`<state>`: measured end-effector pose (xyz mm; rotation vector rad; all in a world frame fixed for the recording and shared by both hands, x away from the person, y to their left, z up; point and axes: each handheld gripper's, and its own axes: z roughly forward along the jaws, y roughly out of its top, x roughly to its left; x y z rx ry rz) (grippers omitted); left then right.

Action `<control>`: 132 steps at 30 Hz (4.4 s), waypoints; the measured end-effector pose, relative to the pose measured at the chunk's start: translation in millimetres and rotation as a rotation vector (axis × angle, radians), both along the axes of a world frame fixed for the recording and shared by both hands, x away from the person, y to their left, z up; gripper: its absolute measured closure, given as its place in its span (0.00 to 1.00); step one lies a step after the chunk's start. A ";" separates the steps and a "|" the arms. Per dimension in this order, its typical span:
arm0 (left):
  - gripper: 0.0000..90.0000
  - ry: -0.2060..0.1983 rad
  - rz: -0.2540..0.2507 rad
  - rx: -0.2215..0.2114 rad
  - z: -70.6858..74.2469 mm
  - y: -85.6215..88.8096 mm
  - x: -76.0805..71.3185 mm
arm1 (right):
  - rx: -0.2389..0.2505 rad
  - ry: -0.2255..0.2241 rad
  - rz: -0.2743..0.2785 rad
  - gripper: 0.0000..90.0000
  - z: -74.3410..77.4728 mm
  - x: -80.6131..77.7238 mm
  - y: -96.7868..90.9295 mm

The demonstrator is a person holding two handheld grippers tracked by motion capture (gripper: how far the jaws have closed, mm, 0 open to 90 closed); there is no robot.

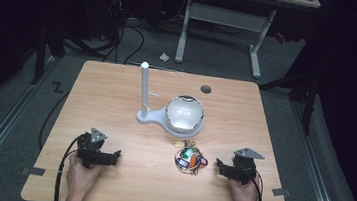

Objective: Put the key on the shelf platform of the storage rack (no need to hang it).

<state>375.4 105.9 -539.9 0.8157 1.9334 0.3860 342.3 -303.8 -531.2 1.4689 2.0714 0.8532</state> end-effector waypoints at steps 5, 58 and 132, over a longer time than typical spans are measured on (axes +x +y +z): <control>0.02 0.007 0.002 -0.015 0.9 -0.9 -0.6 | 0.001 0.000 -0.001 0.23 0.0 0.0 0.0; 0.03 0.000 -0.003 -0.006 0.6 -1.2 -1.5 | -0.008 0.014 -0.028 0.34 3.5 -4.4 7.5; 0.05 -0.004 0.010 -0.007 0.9 -0.8 -1.2 | -0.017 0.098 0.288 0.34 17.2 25.4 86.6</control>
